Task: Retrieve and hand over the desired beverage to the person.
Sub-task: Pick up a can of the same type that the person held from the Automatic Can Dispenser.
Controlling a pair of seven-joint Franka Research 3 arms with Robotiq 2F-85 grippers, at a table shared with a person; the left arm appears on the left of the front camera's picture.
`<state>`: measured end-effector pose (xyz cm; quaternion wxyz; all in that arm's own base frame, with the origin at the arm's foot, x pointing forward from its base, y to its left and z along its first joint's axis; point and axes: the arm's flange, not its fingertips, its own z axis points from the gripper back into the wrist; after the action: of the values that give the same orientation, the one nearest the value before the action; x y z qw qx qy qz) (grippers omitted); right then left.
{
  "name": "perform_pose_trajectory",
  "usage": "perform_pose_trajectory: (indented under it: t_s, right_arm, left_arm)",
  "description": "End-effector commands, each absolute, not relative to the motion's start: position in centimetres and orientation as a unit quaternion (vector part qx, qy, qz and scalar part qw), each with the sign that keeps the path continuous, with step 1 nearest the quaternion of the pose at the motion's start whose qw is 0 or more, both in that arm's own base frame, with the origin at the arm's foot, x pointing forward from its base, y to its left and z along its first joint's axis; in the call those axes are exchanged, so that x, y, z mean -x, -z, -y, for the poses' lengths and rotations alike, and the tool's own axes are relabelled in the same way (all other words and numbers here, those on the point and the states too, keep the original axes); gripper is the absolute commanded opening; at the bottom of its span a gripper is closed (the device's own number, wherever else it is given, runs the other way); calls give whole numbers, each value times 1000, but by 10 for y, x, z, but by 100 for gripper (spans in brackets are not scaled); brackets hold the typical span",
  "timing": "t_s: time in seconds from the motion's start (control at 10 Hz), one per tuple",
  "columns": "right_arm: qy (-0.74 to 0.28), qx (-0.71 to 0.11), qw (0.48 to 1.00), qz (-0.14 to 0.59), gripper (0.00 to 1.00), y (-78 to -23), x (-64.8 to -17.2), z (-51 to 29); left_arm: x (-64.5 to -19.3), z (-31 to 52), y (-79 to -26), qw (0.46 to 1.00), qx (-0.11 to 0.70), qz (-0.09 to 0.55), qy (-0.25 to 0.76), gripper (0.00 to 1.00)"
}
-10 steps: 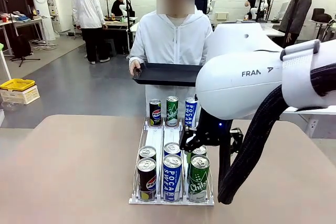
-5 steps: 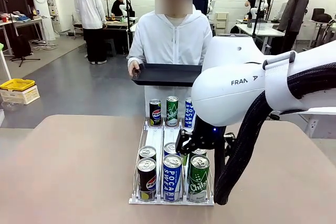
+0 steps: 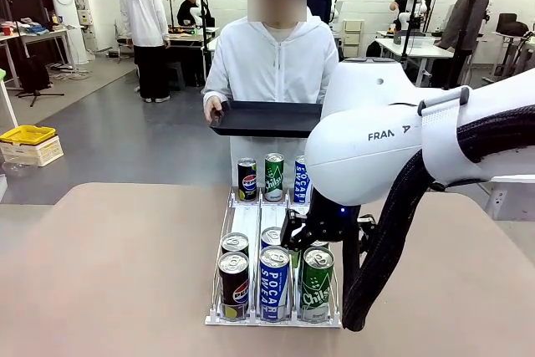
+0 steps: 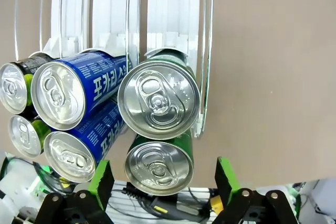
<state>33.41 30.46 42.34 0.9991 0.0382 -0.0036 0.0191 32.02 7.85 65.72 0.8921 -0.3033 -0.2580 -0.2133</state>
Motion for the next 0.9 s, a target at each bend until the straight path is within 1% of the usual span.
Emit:
perform_pose_trajectory:
  t_s: [0.0, 0.8]
  right_arm:
    - [-3, -19, 1000, 21, 100, -421, -332, -300]
    - [1, -22, 1000, -3, 100, -409, -338, -301]
  left_arm:
    - [-320, -80, -658, 886, 310, 262, 223, 100]
    - [-320, -80, -658, 886, 310, 262, 223, 100]
